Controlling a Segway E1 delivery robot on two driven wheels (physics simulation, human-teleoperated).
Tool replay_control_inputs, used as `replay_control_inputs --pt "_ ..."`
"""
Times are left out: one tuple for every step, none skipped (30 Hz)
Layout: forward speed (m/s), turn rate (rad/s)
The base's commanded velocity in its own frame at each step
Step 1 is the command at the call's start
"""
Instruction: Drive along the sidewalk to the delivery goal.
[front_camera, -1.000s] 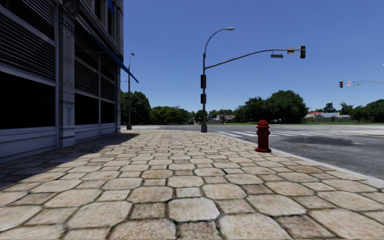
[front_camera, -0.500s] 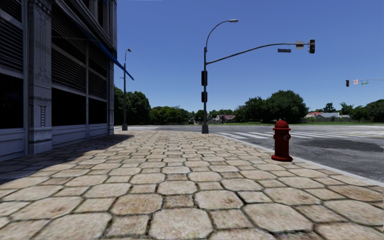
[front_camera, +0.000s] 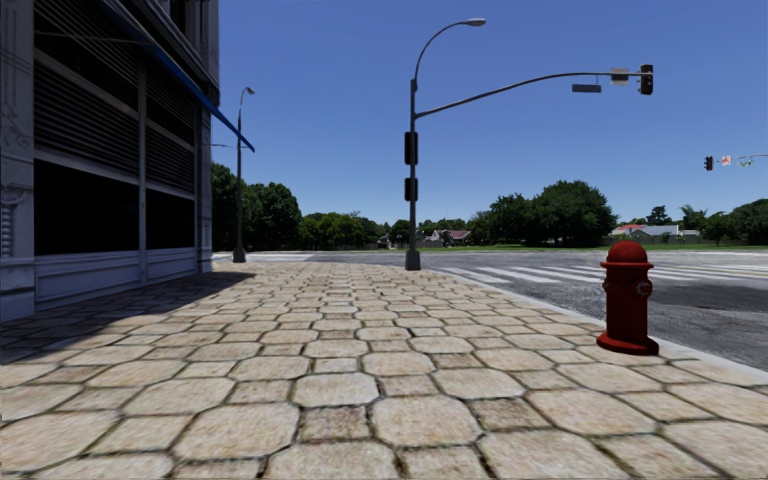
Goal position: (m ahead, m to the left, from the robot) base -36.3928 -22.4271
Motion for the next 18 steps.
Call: replay_control_inputs --pt "2.00 0.00" --pt "2.00 0.00" --pt "2.00 0.00" --pt "2.00 0.00" --pt "2.00 0.00" --pt "2.00 0.00" --pt "2.00 0.00" --pt "2.00 0.00" --pt "2.00 0.00" --pt "2.00 0.00" --pt "2.00 0.00" --pt "2.00 0.00" --pt "2.00 0.00" --pt "2.00 0.00" --pt "2.00 0.00" --pt "2.00 0.00" --pt "2.00 0.00" --pt "2.00 0.00"
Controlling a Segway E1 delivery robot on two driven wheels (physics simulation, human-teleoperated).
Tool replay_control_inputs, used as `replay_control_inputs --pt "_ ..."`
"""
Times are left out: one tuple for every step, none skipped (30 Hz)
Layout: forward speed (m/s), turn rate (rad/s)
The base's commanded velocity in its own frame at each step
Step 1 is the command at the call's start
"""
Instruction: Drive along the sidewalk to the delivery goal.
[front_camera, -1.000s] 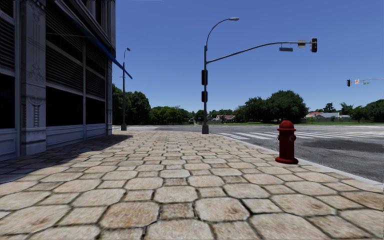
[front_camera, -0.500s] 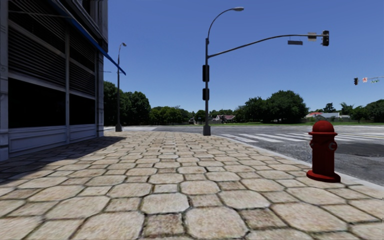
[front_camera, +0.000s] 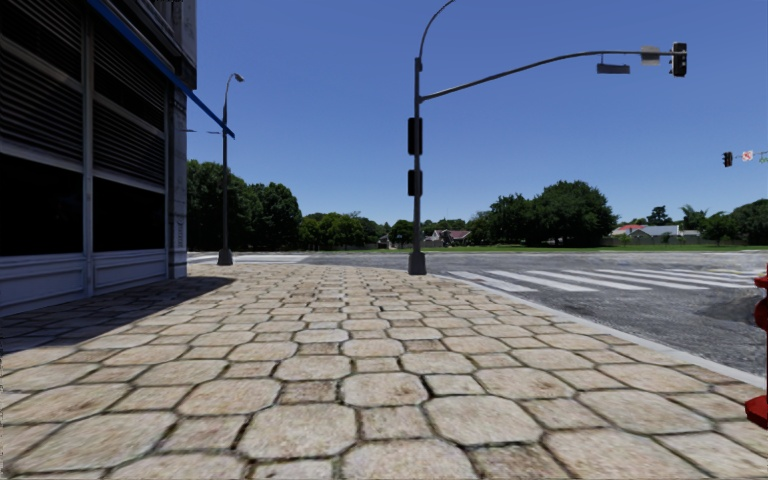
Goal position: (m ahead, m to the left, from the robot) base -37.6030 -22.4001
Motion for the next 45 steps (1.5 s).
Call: replay_control_inputs --pt "2.00 0.00" --pt "2.00 0.00" --pt "2.00 0.00" --pt "2.00 0.00" --pt "2.00 0.00" --pt "2.00 0.00" --pt "2.00 0.00" --pt "2.00 0.00" --pt "2.00 0.00" --pt "2.00 0.00" --pt "2.00 0.00" --pt "2.00 0.00" --pt "2.00 0.00" --pt "2.00 0.00" --pt "2.00 0.00" --pt "2.00 0.00" --pt "2.00 0.00" --pt "2.00 0.00" --pt "2.00 0.00" --pt "2.00 0.00" --pt "2.00 0.00" --pt "2.00 0.00" --pt "2.00 0.00" --pt "2.00 0.00" --pt "2.00 0.00" --pt "2.00 0.00" --pt "2.00 0.00" --pt "2.00 0.00" --pt "2.00 0.00" --pt "2.00 0.00" --pt "2.00 0.00" --pt "2.00 0.00" --pt "2.00 0.00" --pt "2.00 0.00" --pt "2.00 0.00" --pt "2.00 0.00" --pt "2.00 0.00" --pt "2.00 0.00" --pt "2.00 0.00" --pt "2.00 0.00" --pt "2.00 -0.03" --pt "2.00 -0.16" --pt "2.00 -0.31" --pt "2.00 -0.31" --pt "2.00 -0.37"
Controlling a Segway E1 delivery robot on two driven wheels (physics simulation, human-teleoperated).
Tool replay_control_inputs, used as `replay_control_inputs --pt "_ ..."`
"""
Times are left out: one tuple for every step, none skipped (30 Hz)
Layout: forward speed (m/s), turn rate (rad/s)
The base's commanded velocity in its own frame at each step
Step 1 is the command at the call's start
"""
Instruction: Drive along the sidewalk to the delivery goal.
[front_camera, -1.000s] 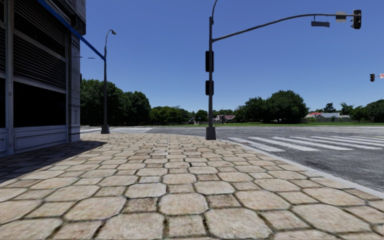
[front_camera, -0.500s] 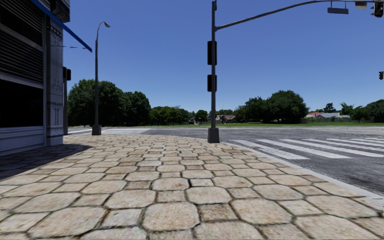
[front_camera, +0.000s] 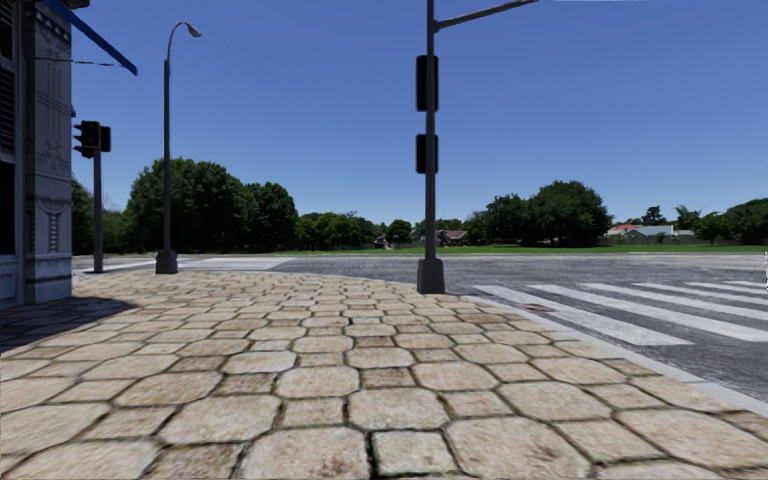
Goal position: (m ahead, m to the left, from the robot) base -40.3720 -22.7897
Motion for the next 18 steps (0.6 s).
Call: replay_control_inputs --pt "2.00 -0.45" --pt "2.00 -0.52" --pt "2.00 -0.55" --pt "2.00 -0.55" --pt "2.00 -0.56" --pt "2.00 -0.57" --pt "2.00 -0.57" --pt "2.00 -0.57" --pt "2.00 -0.57" --pt "2.00 -0.57" --pt "2.00 -0.57" --pt "2.00 -0.57" --pt "2.00 -0.57" --pt "2.00 -0.57" --pt "2.00 -0.57" --pt "2.00 -0.57" --pt "2.00 -0.57" --pt "2.00 -0.57"
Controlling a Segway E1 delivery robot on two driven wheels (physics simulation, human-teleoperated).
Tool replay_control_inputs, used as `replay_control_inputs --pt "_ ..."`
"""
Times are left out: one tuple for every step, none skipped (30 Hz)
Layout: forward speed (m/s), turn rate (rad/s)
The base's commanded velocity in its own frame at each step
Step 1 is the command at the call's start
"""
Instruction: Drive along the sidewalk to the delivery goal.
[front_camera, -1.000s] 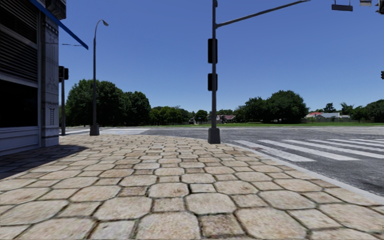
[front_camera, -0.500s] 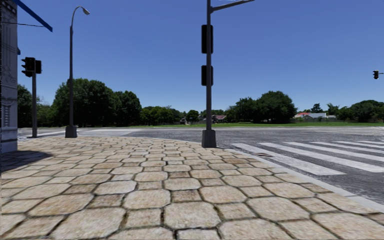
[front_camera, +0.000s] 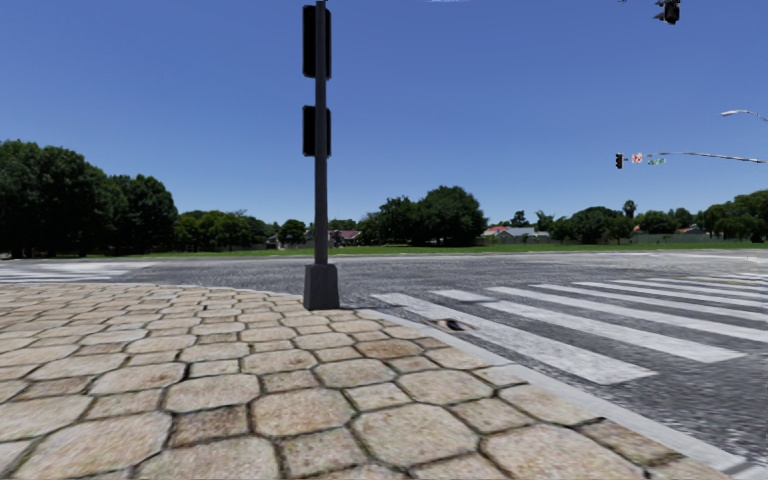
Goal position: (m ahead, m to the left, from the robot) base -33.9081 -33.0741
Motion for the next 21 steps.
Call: replay_control_inputs --pt "2.00 -0.57" --pt "2.00 -0.57" --pt "2.00 -0.57" --pt "2.00 -0.57" --pt "2.00 -0.57" --pt "2.00 -0.57" --pt "2.00 -0.57" --pt "2.00 -0.57" --pt "2.00 -0.57" --pt "2.00 -0.57" --pt "2.00 -0.57" --pt "2.00 -0.57" --pt "2.00 -0.57" --pt "2.00 -0.57" --pt "2.00 -0.57" --pt "2.00 -0.57" --pt "2.00 -0.57" --pt "2.00 -0.57" --pt "2.00 -0.57" --pt "2.00 -0.57" --pt "2.00 -0.58"
